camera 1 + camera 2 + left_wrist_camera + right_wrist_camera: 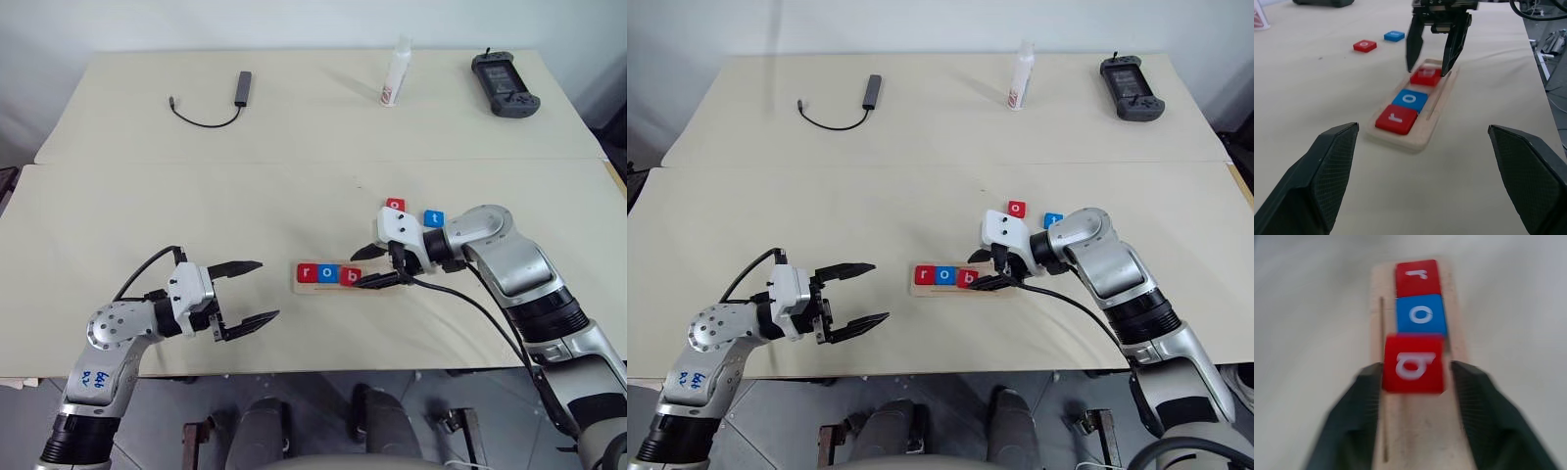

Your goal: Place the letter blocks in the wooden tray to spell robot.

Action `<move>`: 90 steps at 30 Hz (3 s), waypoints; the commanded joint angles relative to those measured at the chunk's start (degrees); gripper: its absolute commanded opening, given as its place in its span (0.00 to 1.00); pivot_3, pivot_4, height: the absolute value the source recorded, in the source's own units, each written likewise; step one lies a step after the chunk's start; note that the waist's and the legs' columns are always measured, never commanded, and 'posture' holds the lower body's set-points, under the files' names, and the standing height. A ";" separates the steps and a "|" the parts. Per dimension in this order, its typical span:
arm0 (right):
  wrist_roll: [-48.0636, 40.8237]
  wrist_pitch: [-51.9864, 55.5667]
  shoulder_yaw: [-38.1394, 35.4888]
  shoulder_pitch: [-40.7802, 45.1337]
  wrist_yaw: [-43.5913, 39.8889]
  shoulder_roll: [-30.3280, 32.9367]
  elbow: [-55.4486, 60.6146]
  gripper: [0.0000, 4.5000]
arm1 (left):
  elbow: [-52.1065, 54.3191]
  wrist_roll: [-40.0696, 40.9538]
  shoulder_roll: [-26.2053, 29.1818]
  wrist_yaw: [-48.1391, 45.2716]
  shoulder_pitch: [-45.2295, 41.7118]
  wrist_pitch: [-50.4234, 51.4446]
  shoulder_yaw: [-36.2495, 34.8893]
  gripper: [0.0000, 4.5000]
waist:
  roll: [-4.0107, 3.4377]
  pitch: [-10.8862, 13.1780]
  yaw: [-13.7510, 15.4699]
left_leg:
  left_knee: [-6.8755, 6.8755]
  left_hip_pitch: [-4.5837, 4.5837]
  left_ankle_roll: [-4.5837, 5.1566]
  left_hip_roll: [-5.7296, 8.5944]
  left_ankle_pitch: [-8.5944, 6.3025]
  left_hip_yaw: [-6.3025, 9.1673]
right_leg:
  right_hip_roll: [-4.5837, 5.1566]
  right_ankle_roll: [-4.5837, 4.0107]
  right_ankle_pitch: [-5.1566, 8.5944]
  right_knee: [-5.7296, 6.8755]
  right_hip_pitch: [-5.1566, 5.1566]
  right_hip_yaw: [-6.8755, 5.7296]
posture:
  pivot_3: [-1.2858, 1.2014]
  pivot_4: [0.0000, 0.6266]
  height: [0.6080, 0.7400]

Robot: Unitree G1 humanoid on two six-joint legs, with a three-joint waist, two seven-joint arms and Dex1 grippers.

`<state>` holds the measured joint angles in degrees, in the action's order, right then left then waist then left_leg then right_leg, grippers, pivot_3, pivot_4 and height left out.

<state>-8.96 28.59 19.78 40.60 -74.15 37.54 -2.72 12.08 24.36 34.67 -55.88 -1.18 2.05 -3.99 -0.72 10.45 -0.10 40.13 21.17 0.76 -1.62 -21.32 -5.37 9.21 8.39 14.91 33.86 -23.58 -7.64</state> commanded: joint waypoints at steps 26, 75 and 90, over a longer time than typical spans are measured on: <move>-6.38 10.17 -3.91 -10.25 8.80 0.51 17.61 0.01 | 2.42 0.73 0.09 0.88 -0.08 0.52 -0.77 1.00 | 0.02 -0.01 -0.08 | 0.01 -0.01 -0.01 0.00 -0.01 0.00 | 0.00 0.00 0.00 0.01 0.00 0.03 | 0.52 0.24 1.00; -6.75 16.86 -4.82 -9.02 12.90 6.10 18.36 0.01 | 2.18 0.37 -0.33 1.76 -0.94 0.58 -0.59 1.00 | 0.03 -0.02 -0.06 | 0.00 0.00 0.00 0.00 -0.01 0.00 | 0.01 0.00 0.00 -0.01 0.00 0.02 | 0.52 0.24 1.00; -5.62 15.86 -2.33 -8.23 15.80 1.99 16.62 0.01 | 2.11 0.25 -0.16 1.66 -1.29 0.83 -0.51 1.00 | 0.03 -0.02 -0.03 | 0.01 0.00 0.00 0.00 -0.01 0.00 | 0.01 0.00 0.00 -0.01 0.00 0.02 | 0.52 0.24 1.00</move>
<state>-14.34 45.04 17.72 31.59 -58.44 39.72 13.16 12.88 24.40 34.49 -54.43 -2.16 3.05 -4.02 -0.69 10.43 -0.13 40.14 21.18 0.76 -1.62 -21.33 -5.38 9.22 8.39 14.91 33.86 -23.59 -7.62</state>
